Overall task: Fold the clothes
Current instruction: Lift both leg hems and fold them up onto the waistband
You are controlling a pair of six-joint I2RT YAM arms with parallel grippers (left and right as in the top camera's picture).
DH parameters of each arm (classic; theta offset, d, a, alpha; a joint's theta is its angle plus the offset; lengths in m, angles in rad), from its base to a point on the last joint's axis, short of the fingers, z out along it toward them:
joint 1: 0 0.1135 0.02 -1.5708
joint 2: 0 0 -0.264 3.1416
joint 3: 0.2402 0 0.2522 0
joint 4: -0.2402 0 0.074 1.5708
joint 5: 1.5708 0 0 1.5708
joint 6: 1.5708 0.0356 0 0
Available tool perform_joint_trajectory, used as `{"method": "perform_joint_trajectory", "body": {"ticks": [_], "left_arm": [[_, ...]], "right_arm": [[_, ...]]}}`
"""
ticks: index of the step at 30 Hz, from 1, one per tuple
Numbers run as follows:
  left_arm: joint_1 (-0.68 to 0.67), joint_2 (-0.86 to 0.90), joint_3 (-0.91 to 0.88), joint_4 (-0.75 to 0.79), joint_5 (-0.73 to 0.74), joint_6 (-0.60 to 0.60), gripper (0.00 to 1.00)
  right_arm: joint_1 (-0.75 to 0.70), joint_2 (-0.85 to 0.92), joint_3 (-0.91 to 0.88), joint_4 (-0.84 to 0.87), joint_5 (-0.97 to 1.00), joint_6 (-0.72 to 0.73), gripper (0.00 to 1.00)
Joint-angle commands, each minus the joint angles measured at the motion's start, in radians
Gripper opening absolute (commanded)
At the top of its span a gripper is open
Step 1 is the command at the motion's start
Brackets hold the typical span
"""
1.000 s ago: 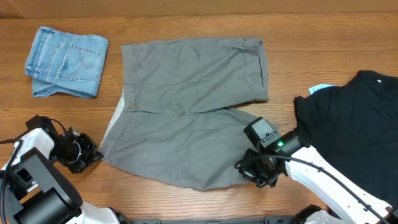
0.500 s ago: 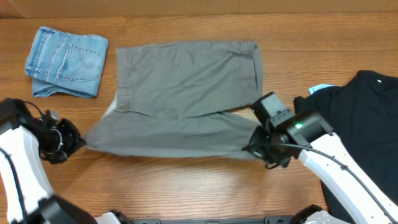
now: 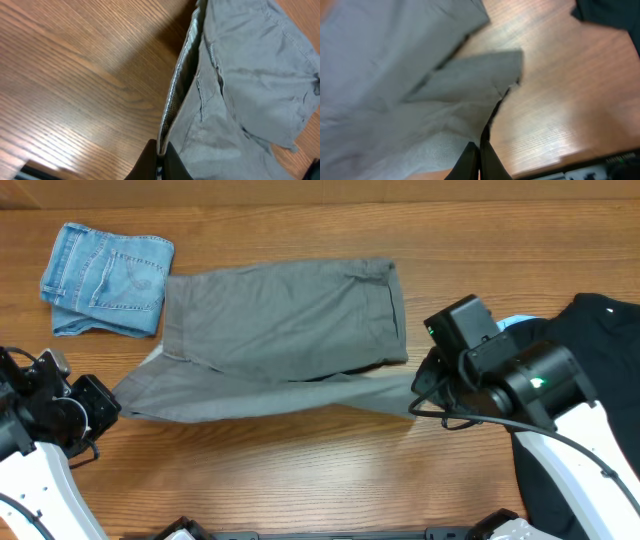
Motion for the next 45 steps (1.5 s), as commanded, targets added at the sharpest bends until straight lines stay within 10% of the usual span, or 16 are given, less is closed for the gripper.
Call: {"method": "perform_joint_trajectory", "body": {"ticks": [1, 13, 45], "left_arm": [[0.003, -0.028, 0.025, 0.013, -0.039, -0.008, 0.04], [-0.065, 0.062, 0.009, 0.095, -0.045, -0.019, 0.04], [-0.372, 0.623, 0.009, 0.885, -0.068, -0.220, 0.05]], "right_arm": [[-0.005, -0.021, 0.074, 0.044, 0.054, -0.006, 0.04], [-0.129, 0.094, 0.075, 0.307, 0.054, -0.060, 0.04], [-0.267, 0.643, 0.075, 1.034, -0.018, -0.168, 0.04]]}}
